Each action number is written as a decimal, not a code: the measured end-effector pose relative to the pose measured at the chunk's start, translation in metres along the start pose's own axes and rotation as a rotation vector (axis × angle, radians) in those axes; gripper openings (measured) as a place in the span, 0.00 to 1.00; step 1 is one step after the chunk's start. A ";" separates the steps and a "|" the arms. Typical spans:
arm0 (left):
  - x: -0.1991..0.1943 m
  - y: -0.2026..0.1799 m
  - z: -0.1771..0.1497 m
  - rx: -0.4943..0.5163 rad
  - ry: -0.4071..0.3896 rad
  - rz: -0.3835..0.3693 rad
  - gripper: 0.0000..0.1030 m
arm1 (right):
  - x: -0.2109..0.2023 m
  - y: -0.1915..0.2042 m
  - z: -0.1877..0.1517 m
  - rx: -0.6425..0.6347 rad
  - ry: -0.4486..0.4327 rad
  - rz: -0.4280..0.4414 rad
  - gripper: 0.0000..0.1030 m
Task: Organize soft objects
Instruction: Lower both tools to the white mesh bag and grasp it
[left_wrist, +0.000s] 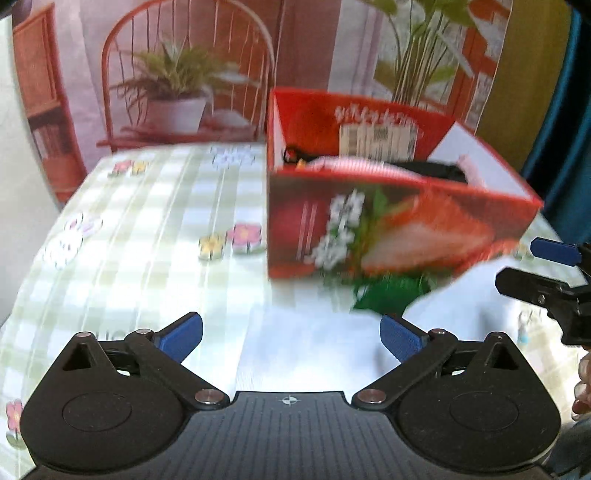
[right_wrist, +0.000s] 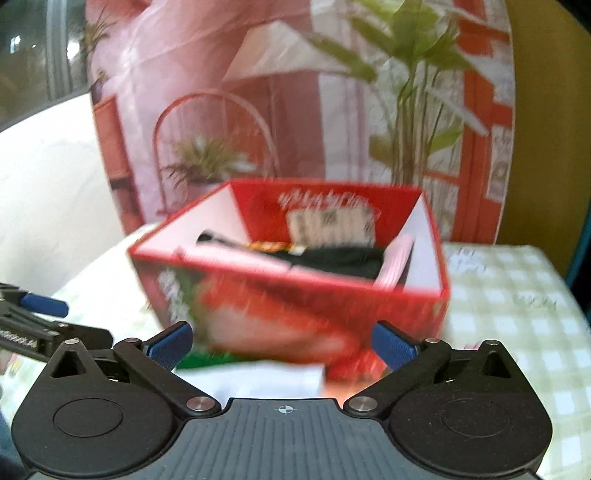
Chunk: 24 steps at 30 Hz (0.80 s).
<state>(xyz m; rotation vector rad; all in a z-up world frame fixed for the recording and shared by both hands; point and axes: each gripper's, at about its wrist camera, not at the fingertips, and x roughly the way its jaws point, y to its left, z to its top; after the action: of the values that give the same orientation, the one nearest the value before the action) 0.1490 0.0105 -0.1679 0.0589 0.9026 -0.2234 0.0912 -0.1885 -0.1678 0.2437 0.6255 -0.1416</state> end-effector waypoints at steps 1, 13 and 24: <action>0.001 0.001 -0.004 0.000 0.007 0.004 1.00 | 0.001 0.002 -0.006 -0.003 0.016 0.009 1.00; 0.021 0.012 -0.031 -0.068 0.077 -0.061 1.00 | 0.022 0.014 -0.041 -0.001 0.162 -0.002 1.00; 0.040 0.024 -0.051 -0.194 0.117 -0.147 1.00 | 0.028 0.027 -0.056 -0.104 0.149 -0.041 1.00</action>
<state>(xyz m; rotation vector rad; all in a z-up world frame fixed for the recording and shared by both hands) 0.1390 0.0350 -0.2322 -0.1764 1.0430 -0.2703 0.0881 -0.1495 -0.2235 0.1423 0.7835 -0.1305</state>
